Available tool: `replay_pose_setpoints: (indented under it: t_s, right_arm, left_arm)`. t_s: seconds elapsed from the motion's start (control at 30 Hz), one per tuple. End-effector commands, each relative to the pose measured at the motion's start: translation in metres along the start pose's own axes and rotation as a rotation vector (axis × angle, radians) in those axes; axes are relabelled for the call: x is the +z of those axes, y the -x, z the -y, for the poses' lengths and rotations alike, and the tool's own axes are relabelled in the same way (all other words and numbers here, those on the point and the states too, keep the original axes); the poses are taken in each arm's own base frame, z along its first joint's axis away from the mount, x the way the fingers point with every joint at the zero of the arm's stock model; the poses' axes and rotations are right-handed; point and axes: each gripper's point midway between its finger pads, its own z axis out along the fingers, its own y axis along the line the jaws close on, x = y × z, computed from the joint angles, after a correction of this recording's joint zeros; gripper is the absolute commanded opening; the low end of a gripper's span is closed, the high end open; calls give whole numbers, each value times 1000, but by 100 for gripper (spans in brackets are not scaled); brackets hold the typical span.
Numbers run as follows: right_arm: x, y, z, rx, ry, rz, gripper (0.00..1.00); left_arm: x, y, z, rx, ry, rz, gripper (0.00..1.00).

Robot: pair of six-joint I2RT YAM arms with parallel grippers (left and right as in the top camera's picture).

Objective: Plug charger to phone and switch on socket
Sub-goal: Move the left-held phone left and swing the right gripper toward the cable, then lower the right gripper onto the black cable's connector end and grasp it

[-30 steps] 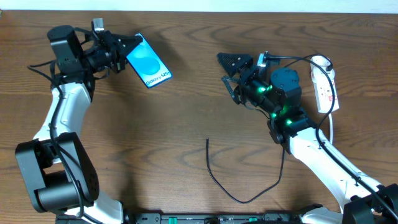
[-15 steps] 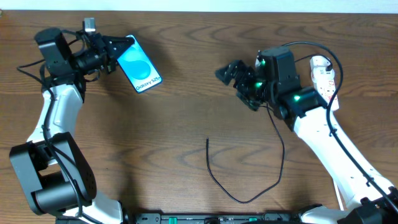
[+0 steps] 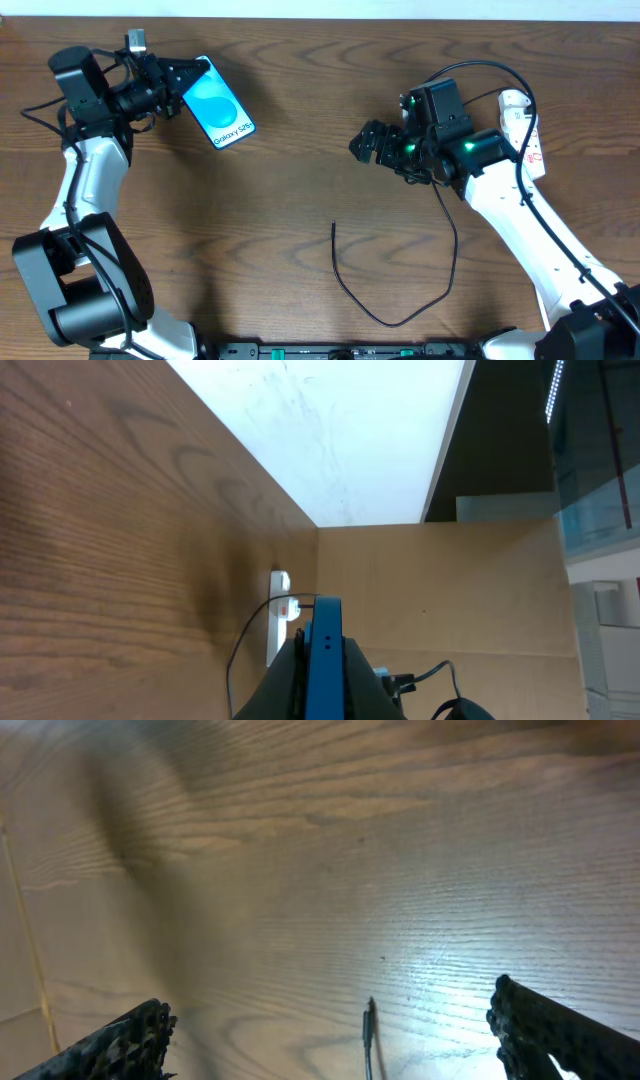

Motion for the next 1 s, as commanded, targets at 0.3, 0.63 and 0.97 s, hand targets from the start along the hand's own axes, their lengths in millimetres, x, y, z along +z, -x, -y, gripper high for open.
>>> replay_pose_setpoints:
  t_s: [0.3,0.63,0.97]
  right_arm:
    - [53,-60,6,-20,-204,-134,97]
    - [99,-124,26,-66,-389,-271,96]
    - [113,-144,38,-89,-461,-305,91]
  left_arm:
    - [-4,-7,15,42,-29,-27,8]
    - [-4,-8,16,45,-30,-29,7]
    - [-4,-8,16,45,-30,-29,7]
